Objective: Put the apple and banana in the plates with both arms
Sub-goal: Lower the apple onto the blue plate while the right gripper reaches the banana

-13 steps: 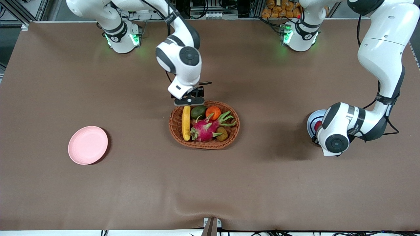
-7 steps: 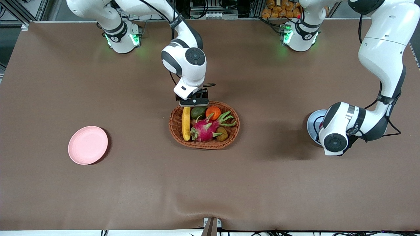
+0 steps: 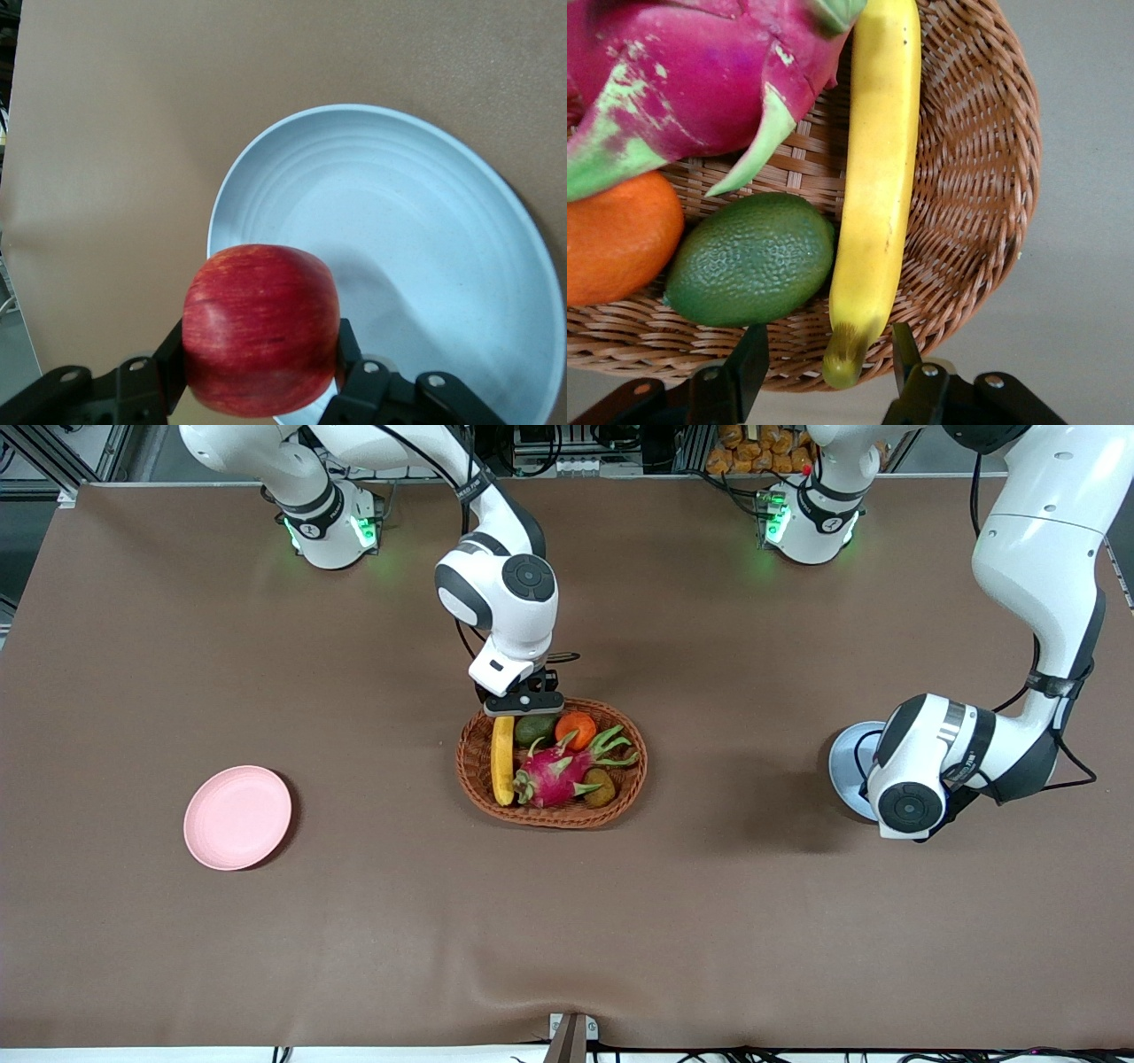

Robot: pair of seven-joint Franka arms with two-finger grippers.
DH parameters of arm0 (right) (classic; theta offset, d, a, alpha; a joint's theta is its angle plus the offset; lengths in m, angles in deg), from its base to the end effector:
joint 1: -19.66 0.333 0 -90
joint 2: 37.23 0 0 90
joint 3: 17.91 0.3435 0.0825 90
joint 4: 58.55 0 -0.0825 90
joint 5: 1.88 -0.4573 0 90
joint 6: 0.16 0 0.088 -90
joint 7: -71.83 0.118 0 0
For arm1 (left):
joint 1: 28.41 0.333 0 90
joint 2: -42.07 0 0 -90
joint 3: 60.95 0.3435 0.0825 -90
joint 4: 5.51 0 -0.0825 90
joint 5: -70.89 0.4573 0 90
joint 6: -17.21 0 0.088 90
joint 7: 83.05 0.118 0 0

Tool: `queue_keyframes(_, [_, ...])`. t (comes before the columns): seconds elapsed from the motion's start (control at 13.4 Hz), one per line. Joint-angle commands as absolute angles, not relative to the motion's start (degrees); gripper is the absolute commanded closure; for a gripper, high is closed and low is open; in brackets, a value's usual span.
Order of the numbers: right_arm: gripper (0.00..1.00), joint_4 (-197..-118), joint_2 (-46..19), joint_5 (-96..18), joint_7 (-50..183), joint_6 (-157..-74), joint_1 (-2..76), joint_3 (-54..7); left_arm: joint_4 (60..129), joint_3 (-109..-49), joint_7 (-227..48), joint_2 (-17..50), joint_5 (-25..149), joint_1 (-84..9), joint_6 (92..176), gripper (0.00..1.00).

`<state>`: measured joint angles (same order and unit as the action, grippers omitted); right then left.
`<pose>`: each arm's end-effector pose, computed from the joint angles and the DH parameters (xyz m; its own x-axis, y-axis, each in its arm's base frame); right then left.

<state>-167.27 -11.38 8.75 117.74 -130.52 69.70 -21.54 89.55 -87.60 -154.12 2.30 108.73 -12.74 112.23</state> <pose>0.4774 0.4945 0.2210 0.9881 0.1437 0.0556 0.1324 -0.9764 0.1706 0.6820 -0.0421 0.1736 0.7118 0.7022 0.0157 0.5643 -0.5584 -0.6080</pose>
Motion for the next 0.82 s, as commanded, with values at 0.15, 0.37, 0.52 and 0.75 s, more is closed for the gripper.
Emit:
queue_keyframes(0.15, [0.50,-167.54,-11.66,10.87,119.11,-129.28,69.84,-21.69,90.20,-87.58,-153.45,3.05,111.49,-14.16,109.85,0.00])
queue_keyframes(0.37, [0.57,-167.54,-11.83,10.95,119.11,-127.87,69.84,-21.69,89.15,-87.58,-153.63,3.40,111.40,-14.35,108.97,0.00])
queue_keyframes(0.52, [0.57,-167.45,-12.01,11.04,119.11,-127.87,69.84,-21.78,86.17,-88.10,-153.54,3.75,110.79,-14.35,108.18,0.00])
queue_keyframes(0.75, [0.57,-167.18,-11.92,12.09,119.11,-128.22,69.76,-21.87,84.14,-91.43,-151.10,5.94,110.18,-14.70,104.67,0.00])
